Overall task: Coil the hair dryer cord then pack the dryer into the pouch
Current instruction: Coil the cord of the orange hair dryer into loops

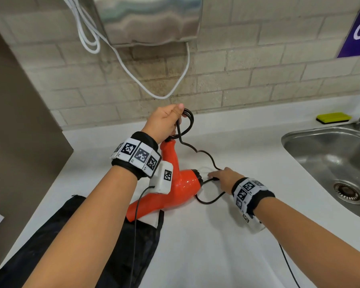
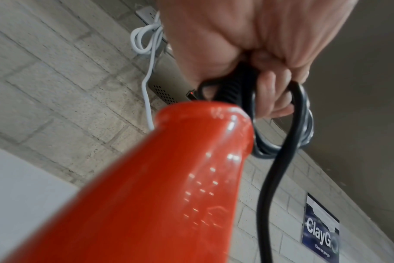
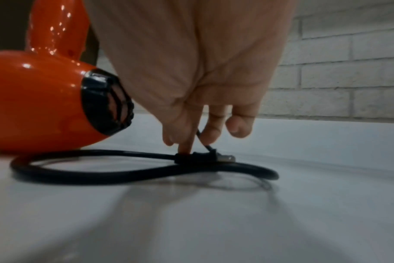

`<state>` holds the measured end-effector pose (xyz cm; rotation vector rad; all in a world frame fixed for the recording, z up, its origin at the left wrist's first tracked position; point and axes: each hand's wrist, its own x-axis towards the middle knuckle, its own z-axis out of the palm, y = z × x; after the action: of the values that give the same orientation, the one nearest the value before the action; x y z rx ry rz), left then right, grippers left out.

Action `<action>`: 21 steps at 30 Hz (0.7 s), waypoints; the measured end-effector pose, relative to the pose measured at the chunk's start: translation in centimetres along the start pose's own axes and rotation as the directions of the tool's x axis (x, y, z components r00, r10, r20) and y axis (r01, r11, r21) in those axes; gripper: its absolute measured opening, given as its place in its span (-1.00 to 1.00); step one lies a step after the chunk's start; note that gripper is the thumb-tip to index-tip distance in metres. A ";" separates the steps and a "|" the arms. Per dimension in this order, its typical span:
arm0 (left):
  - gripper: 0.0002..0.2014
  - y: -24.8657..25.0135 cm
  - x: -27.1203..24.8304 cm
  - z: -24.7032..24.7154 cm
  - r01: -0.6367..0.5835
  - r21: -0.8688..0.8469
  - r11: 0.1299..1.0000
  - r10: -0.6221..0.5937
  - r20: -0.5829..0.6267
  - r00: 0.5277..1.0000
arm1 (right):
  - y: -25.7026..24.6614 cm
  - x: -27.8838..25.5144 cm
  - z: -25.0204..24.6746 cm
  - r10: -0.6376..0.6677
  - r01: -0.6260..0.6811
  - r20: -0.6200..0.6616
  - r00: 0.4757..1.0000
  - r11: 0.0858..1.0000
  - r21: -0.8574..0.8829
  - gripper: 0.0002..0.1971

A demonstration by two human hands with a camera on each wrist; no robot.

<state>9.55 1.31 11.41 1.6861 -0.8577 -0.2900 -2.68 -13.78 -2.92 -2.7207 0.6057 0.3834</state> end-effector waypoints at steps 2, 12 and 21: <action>-0.64 0.0 0.0 0.1 -0.003 -0.007 1.000 0.003 0.005 1.000 | -0.2 1.1 0.6 -0.028 0.033 0.044 0.999 0.993 -0.114 -0.51; -0.62 -0.2 0.5 -0.2 0.025 -0.041 0.999 -0.025 -0.017 1.000 | 0.8 1.4 -1.5 -0.007 0.069 -0.380 0.925 0.986 0.151 -0.78; -0.66 -0.8 1.3 0.5 -0.011 0.042 0.999 0.011 -0.008 1.000 | -3.6 -2.6 -6.3 -0.194 0.797 -0.886 0.421 0.546 0.259 -0.86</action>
<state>10.50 0.13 10.83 1.7204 -0.8723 -0.2593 -2.18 -12.12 4.60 -2.0153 -0.0707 -1.0938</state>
